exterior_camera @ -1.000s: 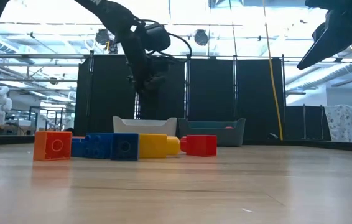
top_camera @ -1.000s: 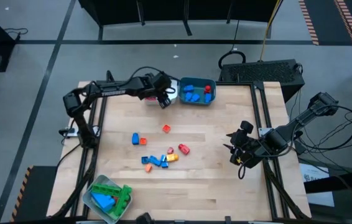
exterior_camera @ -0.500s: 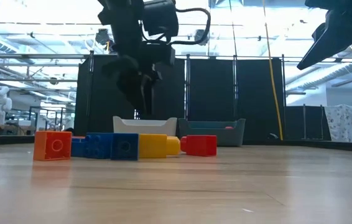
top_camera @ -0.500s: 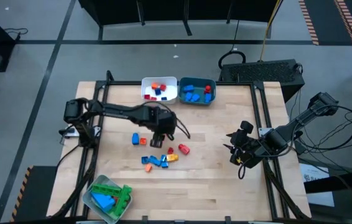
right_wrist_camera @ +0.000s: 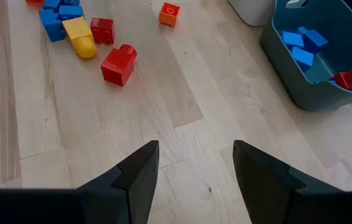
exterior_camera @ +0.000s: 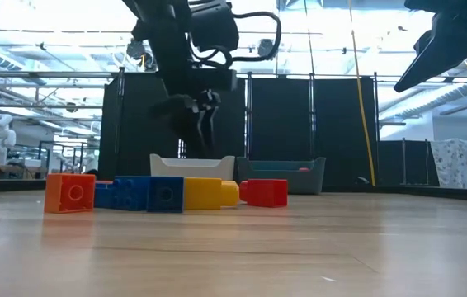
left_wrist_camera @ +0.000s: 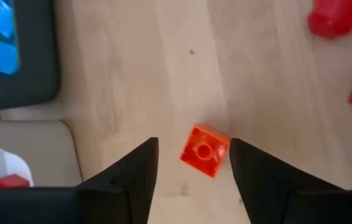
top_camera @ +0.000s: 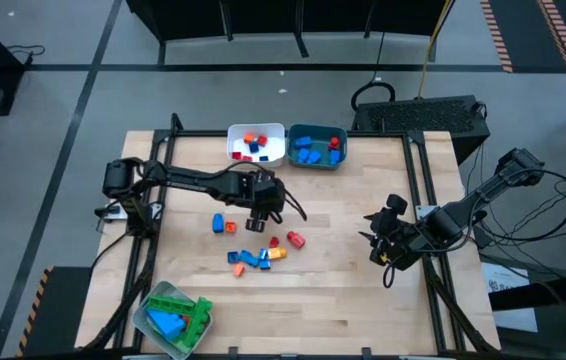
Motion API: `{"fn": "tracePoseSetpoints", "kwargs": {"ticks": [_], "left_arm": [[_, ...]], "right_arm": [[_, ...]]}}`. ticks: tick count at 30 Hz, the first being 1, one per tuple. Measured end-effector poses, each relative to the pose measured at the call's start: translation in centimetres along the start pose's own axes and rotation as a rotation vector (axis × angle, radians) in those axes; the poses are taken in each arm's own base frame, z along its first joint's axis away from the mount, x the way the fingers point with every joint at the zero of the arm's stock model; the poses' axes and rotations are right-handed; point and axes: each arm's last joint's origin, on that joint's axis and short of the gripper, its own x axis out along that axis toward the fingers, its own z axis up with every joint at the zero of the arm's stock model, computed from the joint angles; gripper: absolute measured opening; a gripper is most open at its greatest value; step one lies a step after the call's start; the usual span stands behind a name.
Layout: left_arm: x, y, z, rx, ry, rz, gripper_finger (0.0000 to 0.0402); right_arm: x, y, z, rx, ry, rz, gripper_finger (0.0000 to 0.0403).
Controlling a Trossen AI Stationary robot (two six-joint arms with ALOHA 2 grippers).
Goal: Sort blocks by size
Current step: Put the orange cube 4 stud game piece into the white bin
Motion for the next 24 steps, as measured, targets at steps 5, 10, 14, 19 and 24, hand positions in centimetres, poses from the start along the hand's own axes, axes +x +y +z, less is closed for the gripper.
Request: {"fn": "tracePoseSetpoints", "kwargs": {"ticks": [5,10,14,19,24], "left_arm": [[0.03,0.20,-0.05,-0.013,0.003,0.014,0.0199],[-0.10,-0.37,0.18,0.006,-0.001,0.009,0.0199],[-0.19,-0.74,0.34,0.005,-0.006,0.006,0.0199],[-0.19,-0.62,0.35,-0.038,0.001,0.041,0.0199],[-0.23,-0.22,0.70,-0.136,-0.020,0.140,0.0199]], "right_arm": [[0.00,-0.01,0.00,-0.001,0.000,0.000,0.0192],[0.01,-0.01,0.00,-0.003,0.000,-0.001,0.0192],[0.00,-0.01,-0.01,-0.003,0.000,-0.001,0.0192],[0.00,-0.01,-0.01,-0.004,0.001,-0.001,0.0192],[0.01,-0.01,-0.01,-0.003,0.001,-0.001,0.0192]]}}
